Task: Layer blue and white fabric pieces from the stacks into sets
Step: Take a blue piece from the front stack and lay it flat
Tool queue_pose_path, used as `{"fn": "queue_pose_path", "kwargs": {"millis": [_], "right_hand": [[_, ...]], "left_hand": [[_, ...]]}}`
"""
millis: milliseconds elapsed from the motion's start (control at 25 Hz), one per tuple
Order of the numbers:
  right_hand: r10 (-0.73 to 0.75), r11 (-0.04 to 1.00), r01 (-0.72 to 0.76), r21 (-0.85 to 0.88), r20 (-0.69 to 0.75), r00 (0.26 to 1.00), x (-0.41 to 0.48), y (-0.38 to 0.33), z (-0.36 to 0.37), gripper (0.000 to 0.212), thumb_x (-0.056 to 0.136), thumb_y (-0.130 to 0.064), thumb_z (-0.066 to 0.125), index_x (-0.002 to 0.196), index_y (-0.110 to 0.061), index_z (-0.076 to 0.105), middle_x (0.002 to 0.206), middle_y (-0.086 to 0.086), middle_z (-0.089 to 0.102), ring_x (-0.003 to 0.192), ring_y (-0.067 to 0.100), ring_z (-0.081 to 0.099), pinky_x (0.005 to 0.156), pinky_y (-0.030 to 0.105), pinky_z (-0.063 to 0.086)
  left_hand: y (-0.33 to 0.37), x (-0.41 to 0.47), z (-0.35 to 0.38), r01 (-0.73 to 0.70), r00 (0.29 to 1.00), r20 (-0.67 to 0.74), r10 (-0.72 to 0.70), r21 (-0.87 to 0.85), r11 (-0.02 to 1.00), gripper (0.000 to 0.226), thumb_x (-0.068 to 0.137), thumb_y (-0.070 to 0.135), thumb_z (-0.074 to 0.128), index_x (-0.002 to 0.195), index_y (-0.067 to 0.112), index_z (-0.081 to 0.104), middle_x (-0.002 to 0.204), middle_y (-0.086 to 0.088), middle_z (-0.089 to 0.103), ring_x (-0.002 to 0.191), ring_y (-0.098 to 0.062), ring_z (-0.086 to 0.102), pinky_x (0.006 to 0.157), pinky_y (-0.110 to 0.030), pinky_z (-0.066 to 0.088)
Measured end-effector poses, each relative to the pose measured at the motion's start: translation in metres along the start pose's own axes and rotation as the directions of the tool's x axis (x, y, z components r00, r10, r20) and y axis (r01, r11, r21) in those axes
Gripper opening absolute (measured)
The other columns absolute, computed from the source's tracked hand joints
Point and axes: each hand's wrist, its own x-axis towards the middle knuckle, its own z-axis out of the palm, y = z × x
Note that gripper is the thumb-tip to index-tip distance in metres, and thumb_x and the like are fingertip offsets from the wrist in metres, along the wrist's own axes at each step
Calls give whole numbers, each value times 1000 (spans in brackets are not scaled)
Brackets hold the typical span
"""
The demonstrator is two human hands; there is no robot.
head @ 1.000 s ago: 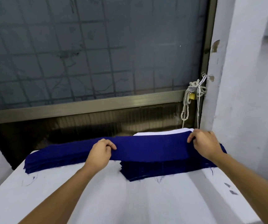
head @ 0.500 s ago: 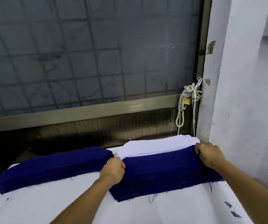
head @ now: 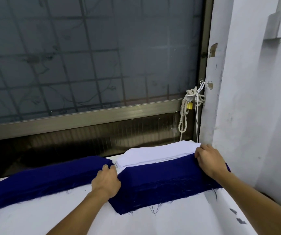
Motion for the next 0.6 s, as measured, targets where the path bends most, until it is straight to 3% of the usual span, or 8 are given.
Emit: {"fn": "queue_pose_path", "kwargs": {"millis": [120,280,440,600], "right_hand": [[-31,992,32,123,-9,999,3,-37,-12,18,100,-17,53,101,-28,67,107,-7,68,93,8,54,85,23,49],[-117,953,97,286,51,992,11,-111,-16,16,99,-21,56,94,-36,60,96,-14,63,81,4,56,68,12,40],[-169,897,107,428,109,980,24,-191,-1,17,99,-21,56,93,-37,58,91,-15,60,77,6,60,64,13,43],[-251,849,145,508,148,957,40,-259,25,20,99,-18,53,92,-35,58,83,-14,61,73,7,60,59,14,39]], "left_hand": [[-18,6,-20,6,997,-75,-11,-66,998,22,98,15,54,120,17,55,118,-2,55,102,-18,57,81,-33,56],[-64,15,-38,24,990,-137,-42,-132,991,7,100,18,54,107,18,55,106,1,56,92,-14,55,71,-28,49],[-126,26,-37,69,980,-171,-101,-183,981,11,104,27,52,107,18,56,106,-1,57,90,-15,57,85,-37,55],[-184,42,-32,130,971,-177,-161,-175,976,27,106,34,49,128,20,55,122,-1,58,104,-17,58,94,-37,52]]}}
